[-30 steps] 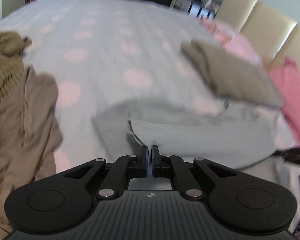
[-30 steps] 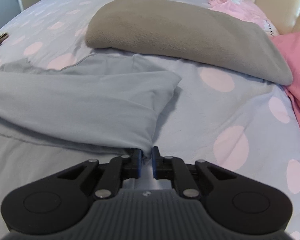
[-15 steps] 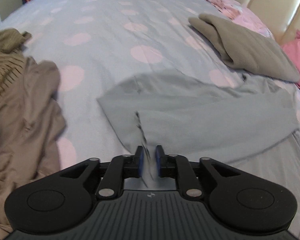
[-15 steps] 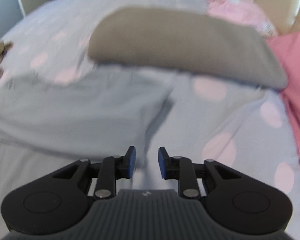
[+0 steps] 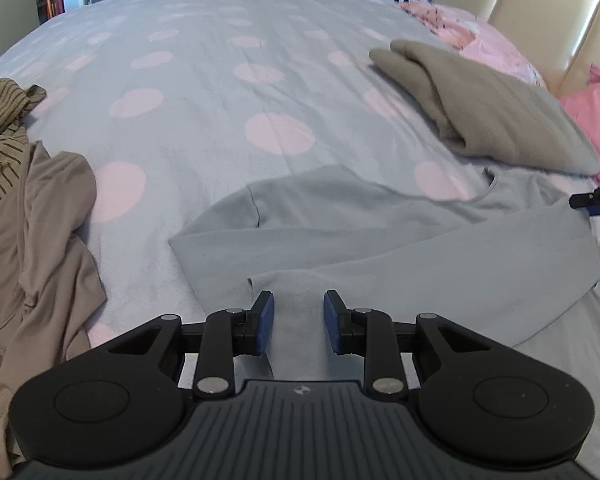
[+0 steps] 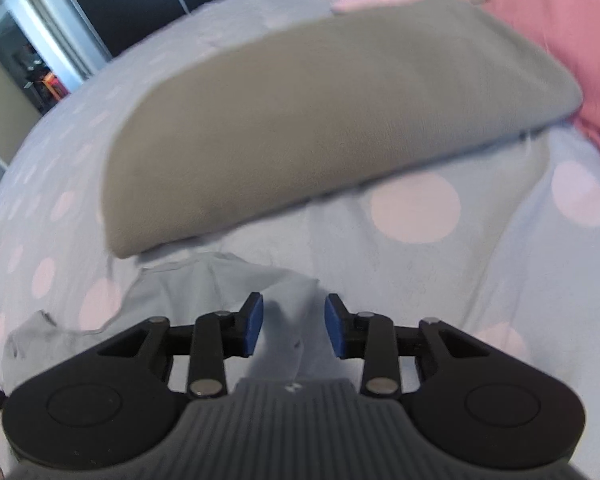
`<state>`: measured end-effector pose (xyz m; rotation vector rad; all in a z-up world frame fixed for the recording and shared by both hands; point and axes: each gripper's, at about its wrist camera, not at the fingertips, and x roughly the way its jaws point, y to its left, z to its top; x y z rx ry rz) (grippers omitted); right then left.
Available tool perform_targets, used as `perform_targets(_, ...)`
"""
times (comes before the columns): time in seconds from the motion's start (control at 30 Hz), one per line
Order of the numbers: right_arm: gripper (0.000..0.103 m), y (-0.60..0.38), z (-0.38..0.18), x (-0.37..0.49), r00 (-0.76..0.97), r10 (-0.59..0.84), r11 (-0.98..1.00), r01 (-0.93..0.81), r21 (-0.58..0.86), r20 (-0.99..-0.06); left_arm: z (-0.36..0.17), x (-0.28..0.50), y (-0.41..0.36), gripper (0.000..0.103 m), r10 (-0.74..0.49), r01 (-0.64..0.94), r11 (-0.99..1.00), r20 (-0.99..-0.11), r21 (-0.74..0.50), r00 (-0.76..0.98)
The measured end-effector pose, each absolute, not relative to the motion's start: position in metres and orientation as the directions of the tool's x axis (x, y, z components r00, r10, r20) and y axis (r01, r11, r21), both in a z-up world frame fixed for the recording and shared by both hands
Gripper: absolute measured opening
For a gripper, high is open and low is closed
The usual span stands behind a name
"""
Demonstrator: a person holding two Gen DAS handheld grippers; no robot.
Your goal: Fold clothes
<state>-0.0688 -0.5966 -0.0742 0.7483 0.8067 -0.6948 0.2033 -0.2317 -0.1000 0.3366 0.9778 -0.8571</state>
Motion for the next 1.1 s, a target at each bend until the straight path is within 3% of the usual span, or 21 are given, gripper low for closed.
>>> perform_targets(0.03, 0.007, -0.600, -0.079, -0.067, 0.515, -0.235, 0.536, 0.776, 0.332, -0.824, -0.103, 0.204, -0.232, 0.024, -0.474, 0.765, 0.634, -0.838, -0.111, 0.271)
perform_targets(0.07, 0.006, -0.602, -0.083, -0.065, 0.523, -0.227, 0.527, 0.775, 0.348, -0.821, -0.107, 0.204, -0.232, 0.024, -0.468, 0.768, 0.632, -0.842, -0.106, 0.269)
perform_targets(0.33, 0.003, -0.616, -0.084, -0.058, 0.466, -0.401, 0.525, 0.823, 0.219, -0.789, -0.116, 0.210, -0.227, 0.025, -0.460, 0.775, 0.623, -0.851, -0.108, 0.252)
perform_targets(0.4, 0.003, -0.619, -0.082, -0.064, 0.477, -0.384, 0.525, 0.817, 0.238, -0.791, -0.115, 0.210, -0.228, 0.026, -0.455, 0.773, 0.626, -0.854, -0.105, 0.252)
perform_targets(0.67, 0.017, -0.583, -0.068, -0.090, 0.523, -0.279, 0.621, 0.738, 0.264, -0.805, -0.102, 0.196, -0.237, 0.026, -0.427, 0.800, 0.600, -0.847, -0.003, 0.318)
perform_targets(0.8, 0.030, -0.567, -0.060, -0.108, 0.560, -0.233, 0.620, 0.716, 0.322, -0.795, -0.095, 0.193, -0.237, 0.026, -0.441, 0.807, 0.590, -0.837, 0.001, 0.324)
perform_targets(1.0, 0.031, -0.542, -0.063, -0.122, 0.585, -0.141, 0.627, 0.677, 0.385, -0.799, -0.088, 0.185, -0.244, 0.026, -0.468, 0.828, 0.561, -0.829, -0.010, 0.308)
perform_targets(1.07, 0.013, -0.535, -0.069, -0.122, 0.573, -0.123, 0.639, 0.671, 0.377, -0.810, -0.084, 0.179, -0.250, 0.026, -0.478, 0.843, 0.537, -0.829, -0.015, 0.290)
perform_targets(1.1, 0.013, -0.532, -0.072, -0.123, 0.565, -0.123, 0.646, 0.669, 0.366, -0.816, -0.082, 0.175, -0.253, 0.026, -0.480, 0.852, 0.524, -0.831, -0.013, 0.283)
